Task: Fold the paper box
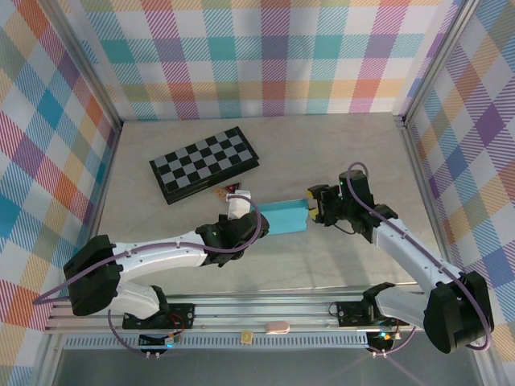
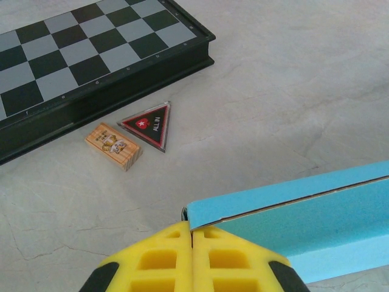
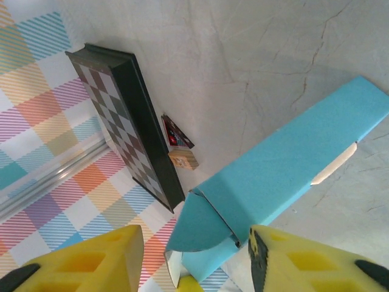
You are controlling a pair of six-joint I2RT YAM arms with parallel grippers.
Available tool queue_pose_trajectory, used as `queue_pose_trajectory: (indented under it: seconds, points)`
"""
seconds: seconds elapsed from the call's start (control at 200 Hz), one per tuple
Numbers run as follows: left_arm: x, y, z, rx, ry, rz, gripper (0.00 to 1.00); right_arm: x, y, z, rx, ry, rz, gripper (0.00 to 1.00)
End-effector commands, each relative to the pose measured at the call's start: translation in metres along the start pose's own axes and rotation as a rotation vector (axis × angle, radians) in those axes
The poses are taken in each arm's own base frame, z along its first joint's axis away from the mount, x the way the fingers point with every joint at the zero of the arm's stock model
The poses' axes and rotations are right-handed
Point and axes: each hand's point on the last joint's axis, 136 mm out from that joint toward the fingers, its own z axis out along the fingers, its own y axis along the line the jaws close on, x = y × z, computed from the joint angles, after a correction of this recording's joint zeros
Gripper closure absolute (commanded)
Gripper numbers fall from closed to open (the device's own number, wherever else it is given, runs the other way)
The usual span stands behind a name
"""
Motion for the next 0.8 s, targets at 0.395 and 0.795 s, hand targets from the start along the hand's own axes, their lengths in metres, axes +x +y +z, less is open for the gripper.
queue_pose_trajectory:
  seconds: [0.395, 0.795]
  points:
    - [0.031, 0.003, 0.002, -0.020, 0.106, 0.092, 1.00, -0.004, -0.023, 0.008, 0.041, 0.009, 0.006, 0.68]
    - [-0.005, 0.000, -0.022, 0.057, 0.062, -0.030, 0.59, -0.005, -0.031, 0.008, 0.072, 0.006, -0.009, 0.70]
